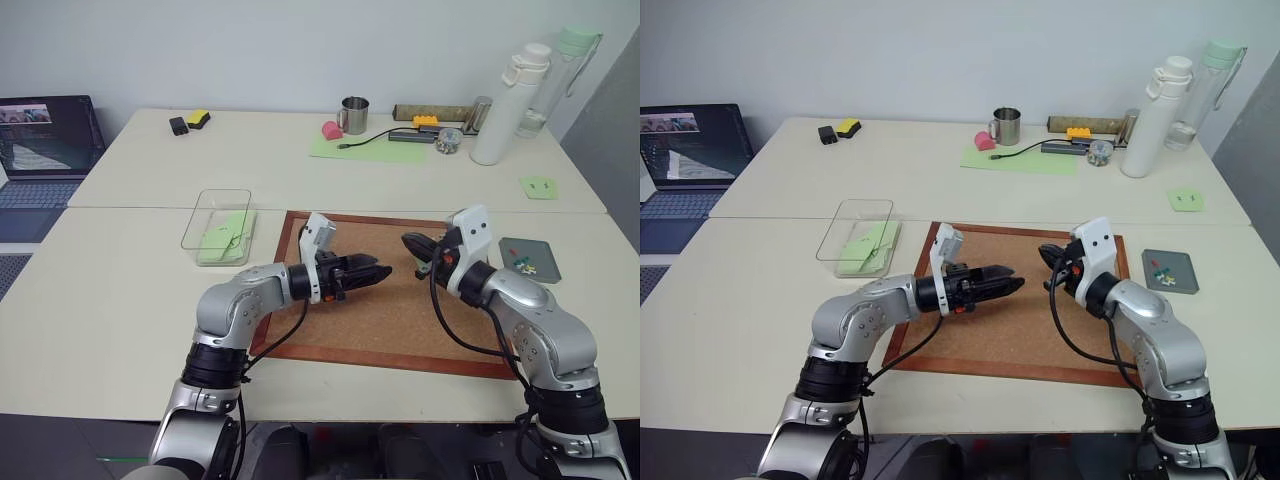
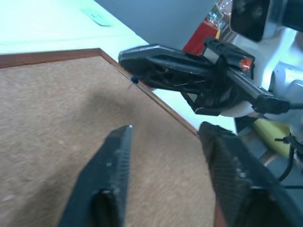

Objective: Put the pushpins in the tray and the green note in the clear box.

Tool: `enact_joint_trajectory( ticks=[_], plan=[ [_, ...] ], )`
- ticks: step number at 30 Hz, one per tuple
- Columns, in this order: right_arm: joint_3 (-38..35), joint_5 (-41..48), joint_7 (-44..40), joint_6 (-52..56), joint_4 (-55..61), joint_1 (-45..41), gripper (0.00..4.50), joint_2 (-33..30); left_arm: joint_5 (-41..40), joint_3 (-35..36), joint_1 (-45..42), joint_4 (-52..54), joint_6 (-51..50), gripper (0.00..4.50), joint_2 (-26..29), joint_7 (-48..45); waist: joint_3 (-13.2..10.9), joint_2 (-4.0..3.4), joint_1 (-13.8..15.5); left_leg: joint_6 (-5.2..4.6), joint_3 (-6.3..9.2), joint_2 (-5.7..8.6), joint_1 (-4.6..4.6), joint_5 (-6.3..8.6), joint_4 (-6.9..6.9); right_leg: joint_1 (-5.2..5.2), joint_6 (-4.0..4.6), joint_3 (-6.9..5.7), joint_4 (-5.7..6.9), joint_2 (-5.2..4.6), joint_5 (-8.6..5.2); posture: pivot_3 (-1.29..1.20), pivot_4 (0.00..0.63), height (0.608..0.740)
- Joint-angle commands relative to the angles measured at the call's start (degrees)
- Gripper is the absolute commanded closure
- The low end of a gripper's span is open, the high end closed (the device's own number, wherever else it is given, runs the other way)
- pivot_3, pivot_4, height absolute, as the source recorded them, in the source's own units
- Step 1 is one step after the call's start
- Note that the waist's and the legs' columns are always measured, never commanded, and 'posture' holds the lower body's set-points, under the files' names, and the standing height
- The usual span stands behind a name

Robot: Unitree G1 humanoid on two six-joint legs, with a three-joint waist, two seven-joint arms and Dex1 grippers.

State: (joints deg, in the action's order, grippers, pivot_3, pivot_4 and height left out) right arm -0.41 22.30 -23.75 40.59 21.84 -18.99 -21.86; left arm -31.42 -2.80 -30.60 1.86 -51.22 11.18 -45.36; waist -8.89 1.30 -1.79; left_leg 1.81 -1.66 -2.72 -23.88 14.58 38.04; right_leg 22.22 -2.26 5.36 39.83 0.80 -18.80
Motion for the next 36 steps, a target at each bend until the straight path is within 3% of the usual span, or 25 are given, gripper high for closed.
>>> enact_joint_trajectory(
  ticks=[1, 12, 31, 36],
  plan=[
    [0.32, 0.31, 0.77, -0.7, 3.94, -1.22, 4.5, 0.98, -1.4, -0.26, 0.16, 1.67, -1.07, 1.39, -1.7, 2.56, 0.0, 0.0, 0.01, 0.0, 0.0, 0.0, 0.0, 0.0, 0.0, 0.0, 0.0, 0.0, 0.0, 0.0, 0.0, 0.0, 0.15, 0.74],
    [2.35, 0.36, 2.36, 0.61, 7.78, -1.59, 4.5, 3.28, -4.21, 0.58, -0.15, 1.32, -2.26, 1.39, -8.01, 7.92, 0.0, 0.0, 0.06, 0.01, -0.01, 0.01, 0.0, 0.0, 0.01, -0.01, 0.0, 0.01, 0.0, -0.02, 0.0, 0.0, 0.15, 0.74],
    [3.83, 0.87, 3.22, 3.58, 11.06, -1.37, 4.5, 4.82, -5.68, 1.96, -0.16, -0.53, -0.57, 1.39, -12.17, 13.3, 0.0, 0.0, 0.06, 0.01, -0.01, 0.03, 0.0, -0.01, 0.01, -0.01, 0.0, 0.01, -0.01, -0.02, 0.0, 0.0, 0.15, 0.74],
    [3.57, 0.77, 3.04, 3.65, 10.86, -1.41, 4.5, 4.7, -6.64, 2.57, -0.11, -0.3, -0.81, 2.29, -12.4, 13.7, 0.0, 0.01, 0.06, 0.01, -0.01, 0.03, 0.0, -0.01, 0.01, -0.01, 0.0, 0.01, -0.01, -0.01, 0.0, 0.0, 0.15, 0.74]
  ],
)
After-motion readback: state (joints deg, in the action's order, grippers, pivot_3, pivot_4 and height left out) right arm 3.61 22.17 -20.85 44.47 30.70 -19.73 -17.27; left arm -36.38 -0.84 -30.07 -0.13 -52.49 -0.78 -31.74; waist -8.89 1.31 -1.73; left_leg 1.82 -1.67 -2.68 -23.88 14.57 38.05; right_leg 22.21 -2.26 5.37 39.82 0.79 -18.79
